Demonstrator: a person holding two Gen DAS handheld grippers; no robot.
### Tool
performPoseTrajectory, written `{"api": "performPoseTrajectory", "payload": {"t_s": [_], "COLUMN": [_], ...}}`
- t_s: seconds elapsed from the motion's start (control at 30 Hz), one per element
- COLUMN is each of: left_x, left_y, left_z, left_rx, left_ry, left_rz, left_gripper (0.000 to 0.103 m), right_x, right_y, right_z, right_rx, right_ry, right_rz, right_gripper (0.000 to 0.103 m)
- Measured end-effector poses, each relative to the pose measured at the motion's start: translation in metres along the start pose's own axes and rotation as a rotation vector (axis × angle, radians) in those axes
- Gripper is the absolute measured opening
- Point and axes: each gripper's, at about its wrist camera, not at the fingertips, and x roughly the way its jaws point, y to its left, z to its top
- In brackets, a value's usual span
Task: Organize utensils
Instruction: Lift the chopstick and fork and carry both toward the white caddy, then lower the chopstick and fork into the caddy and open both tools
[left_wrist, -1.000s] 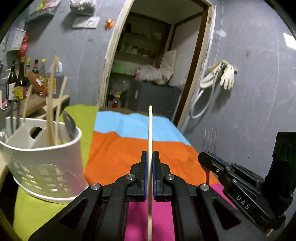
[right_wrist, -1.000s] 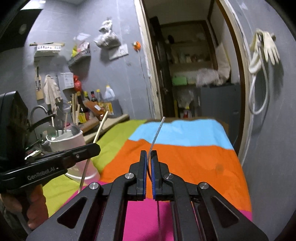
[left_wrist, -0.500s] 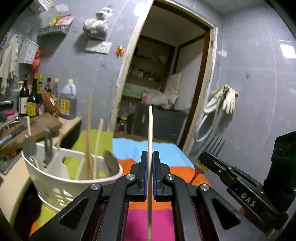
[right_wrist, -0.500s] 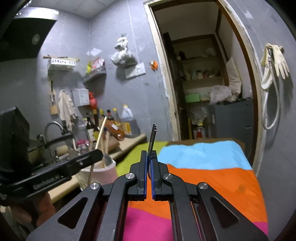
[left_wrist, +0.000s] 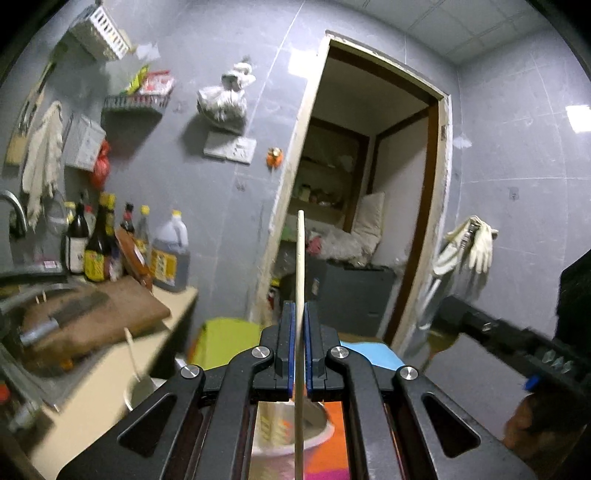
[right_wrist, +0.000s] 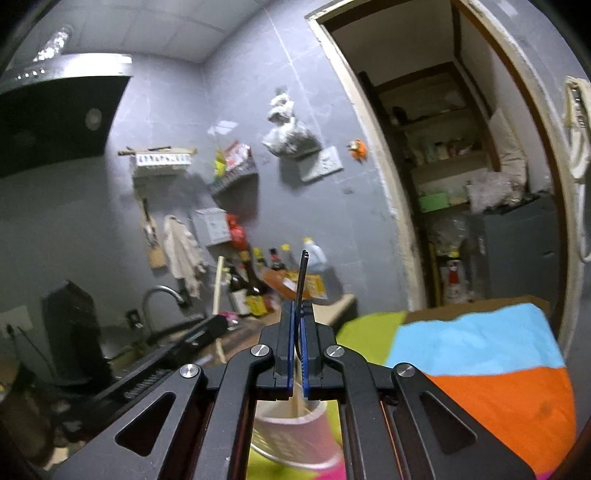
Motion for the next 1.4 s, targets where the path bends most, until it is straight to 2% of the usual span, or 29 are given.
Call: {"api": "performPoseTrajectory", "payload": {"t_s": [0.17,0.33,0.4,0.73,1.2,1.3,1.37,1.4], "left_x": [0.007,0.016,0.023,0.045,0.046,0.045,0.041,0.039], "left_y": [0.034,0.065,0.073,0.092,0.091,0.091,0.091,0.09], "left_z": [0.014,0.013,0.012,-0.012,-0.038,-0.039,-0.04,-0.04], "left_rx": [-0.01,-0.044,-0.036,-0.065,-0.105,-0.111,-0.125,-0.131], "left_ry": [-0.036,-0.048,-0.045,-0.05,0.021,0.052,0.055,0.053], "left_rz": [0.063,0.115,0.141,0.172,0.171,0.173,0.164,0.164], "left_gripper": [0.002,0.002,0.002,0.002,0.003,0.015,0.03,0.03], "right_x": [0.018,0.043,0.054,0.091,0.087,0.082,0.078,0.076], "right_y": [0.019,0.029,0.03,0.019,-0.002,-0.008,-0.012,-0.013], "right_z": [0.017,0.02,0.019,-0.008,-0.031,-0.032,-0.033,-0.033], "right_rx": [0.014,0.042,0.044,0.076,0.089,0.091,0.099,0.098], "right_ry": [-0.015,-0.005,0.006,0.072,0.131,0.137,0.141,0.142], "right_rz": [0.082,0.124,0.123,0.101,0.063,0.037,0.026,0.017], "right_gripper": [0.001,0.001,0.001,0.001,0.002,0.004,0.006,0.007]}}
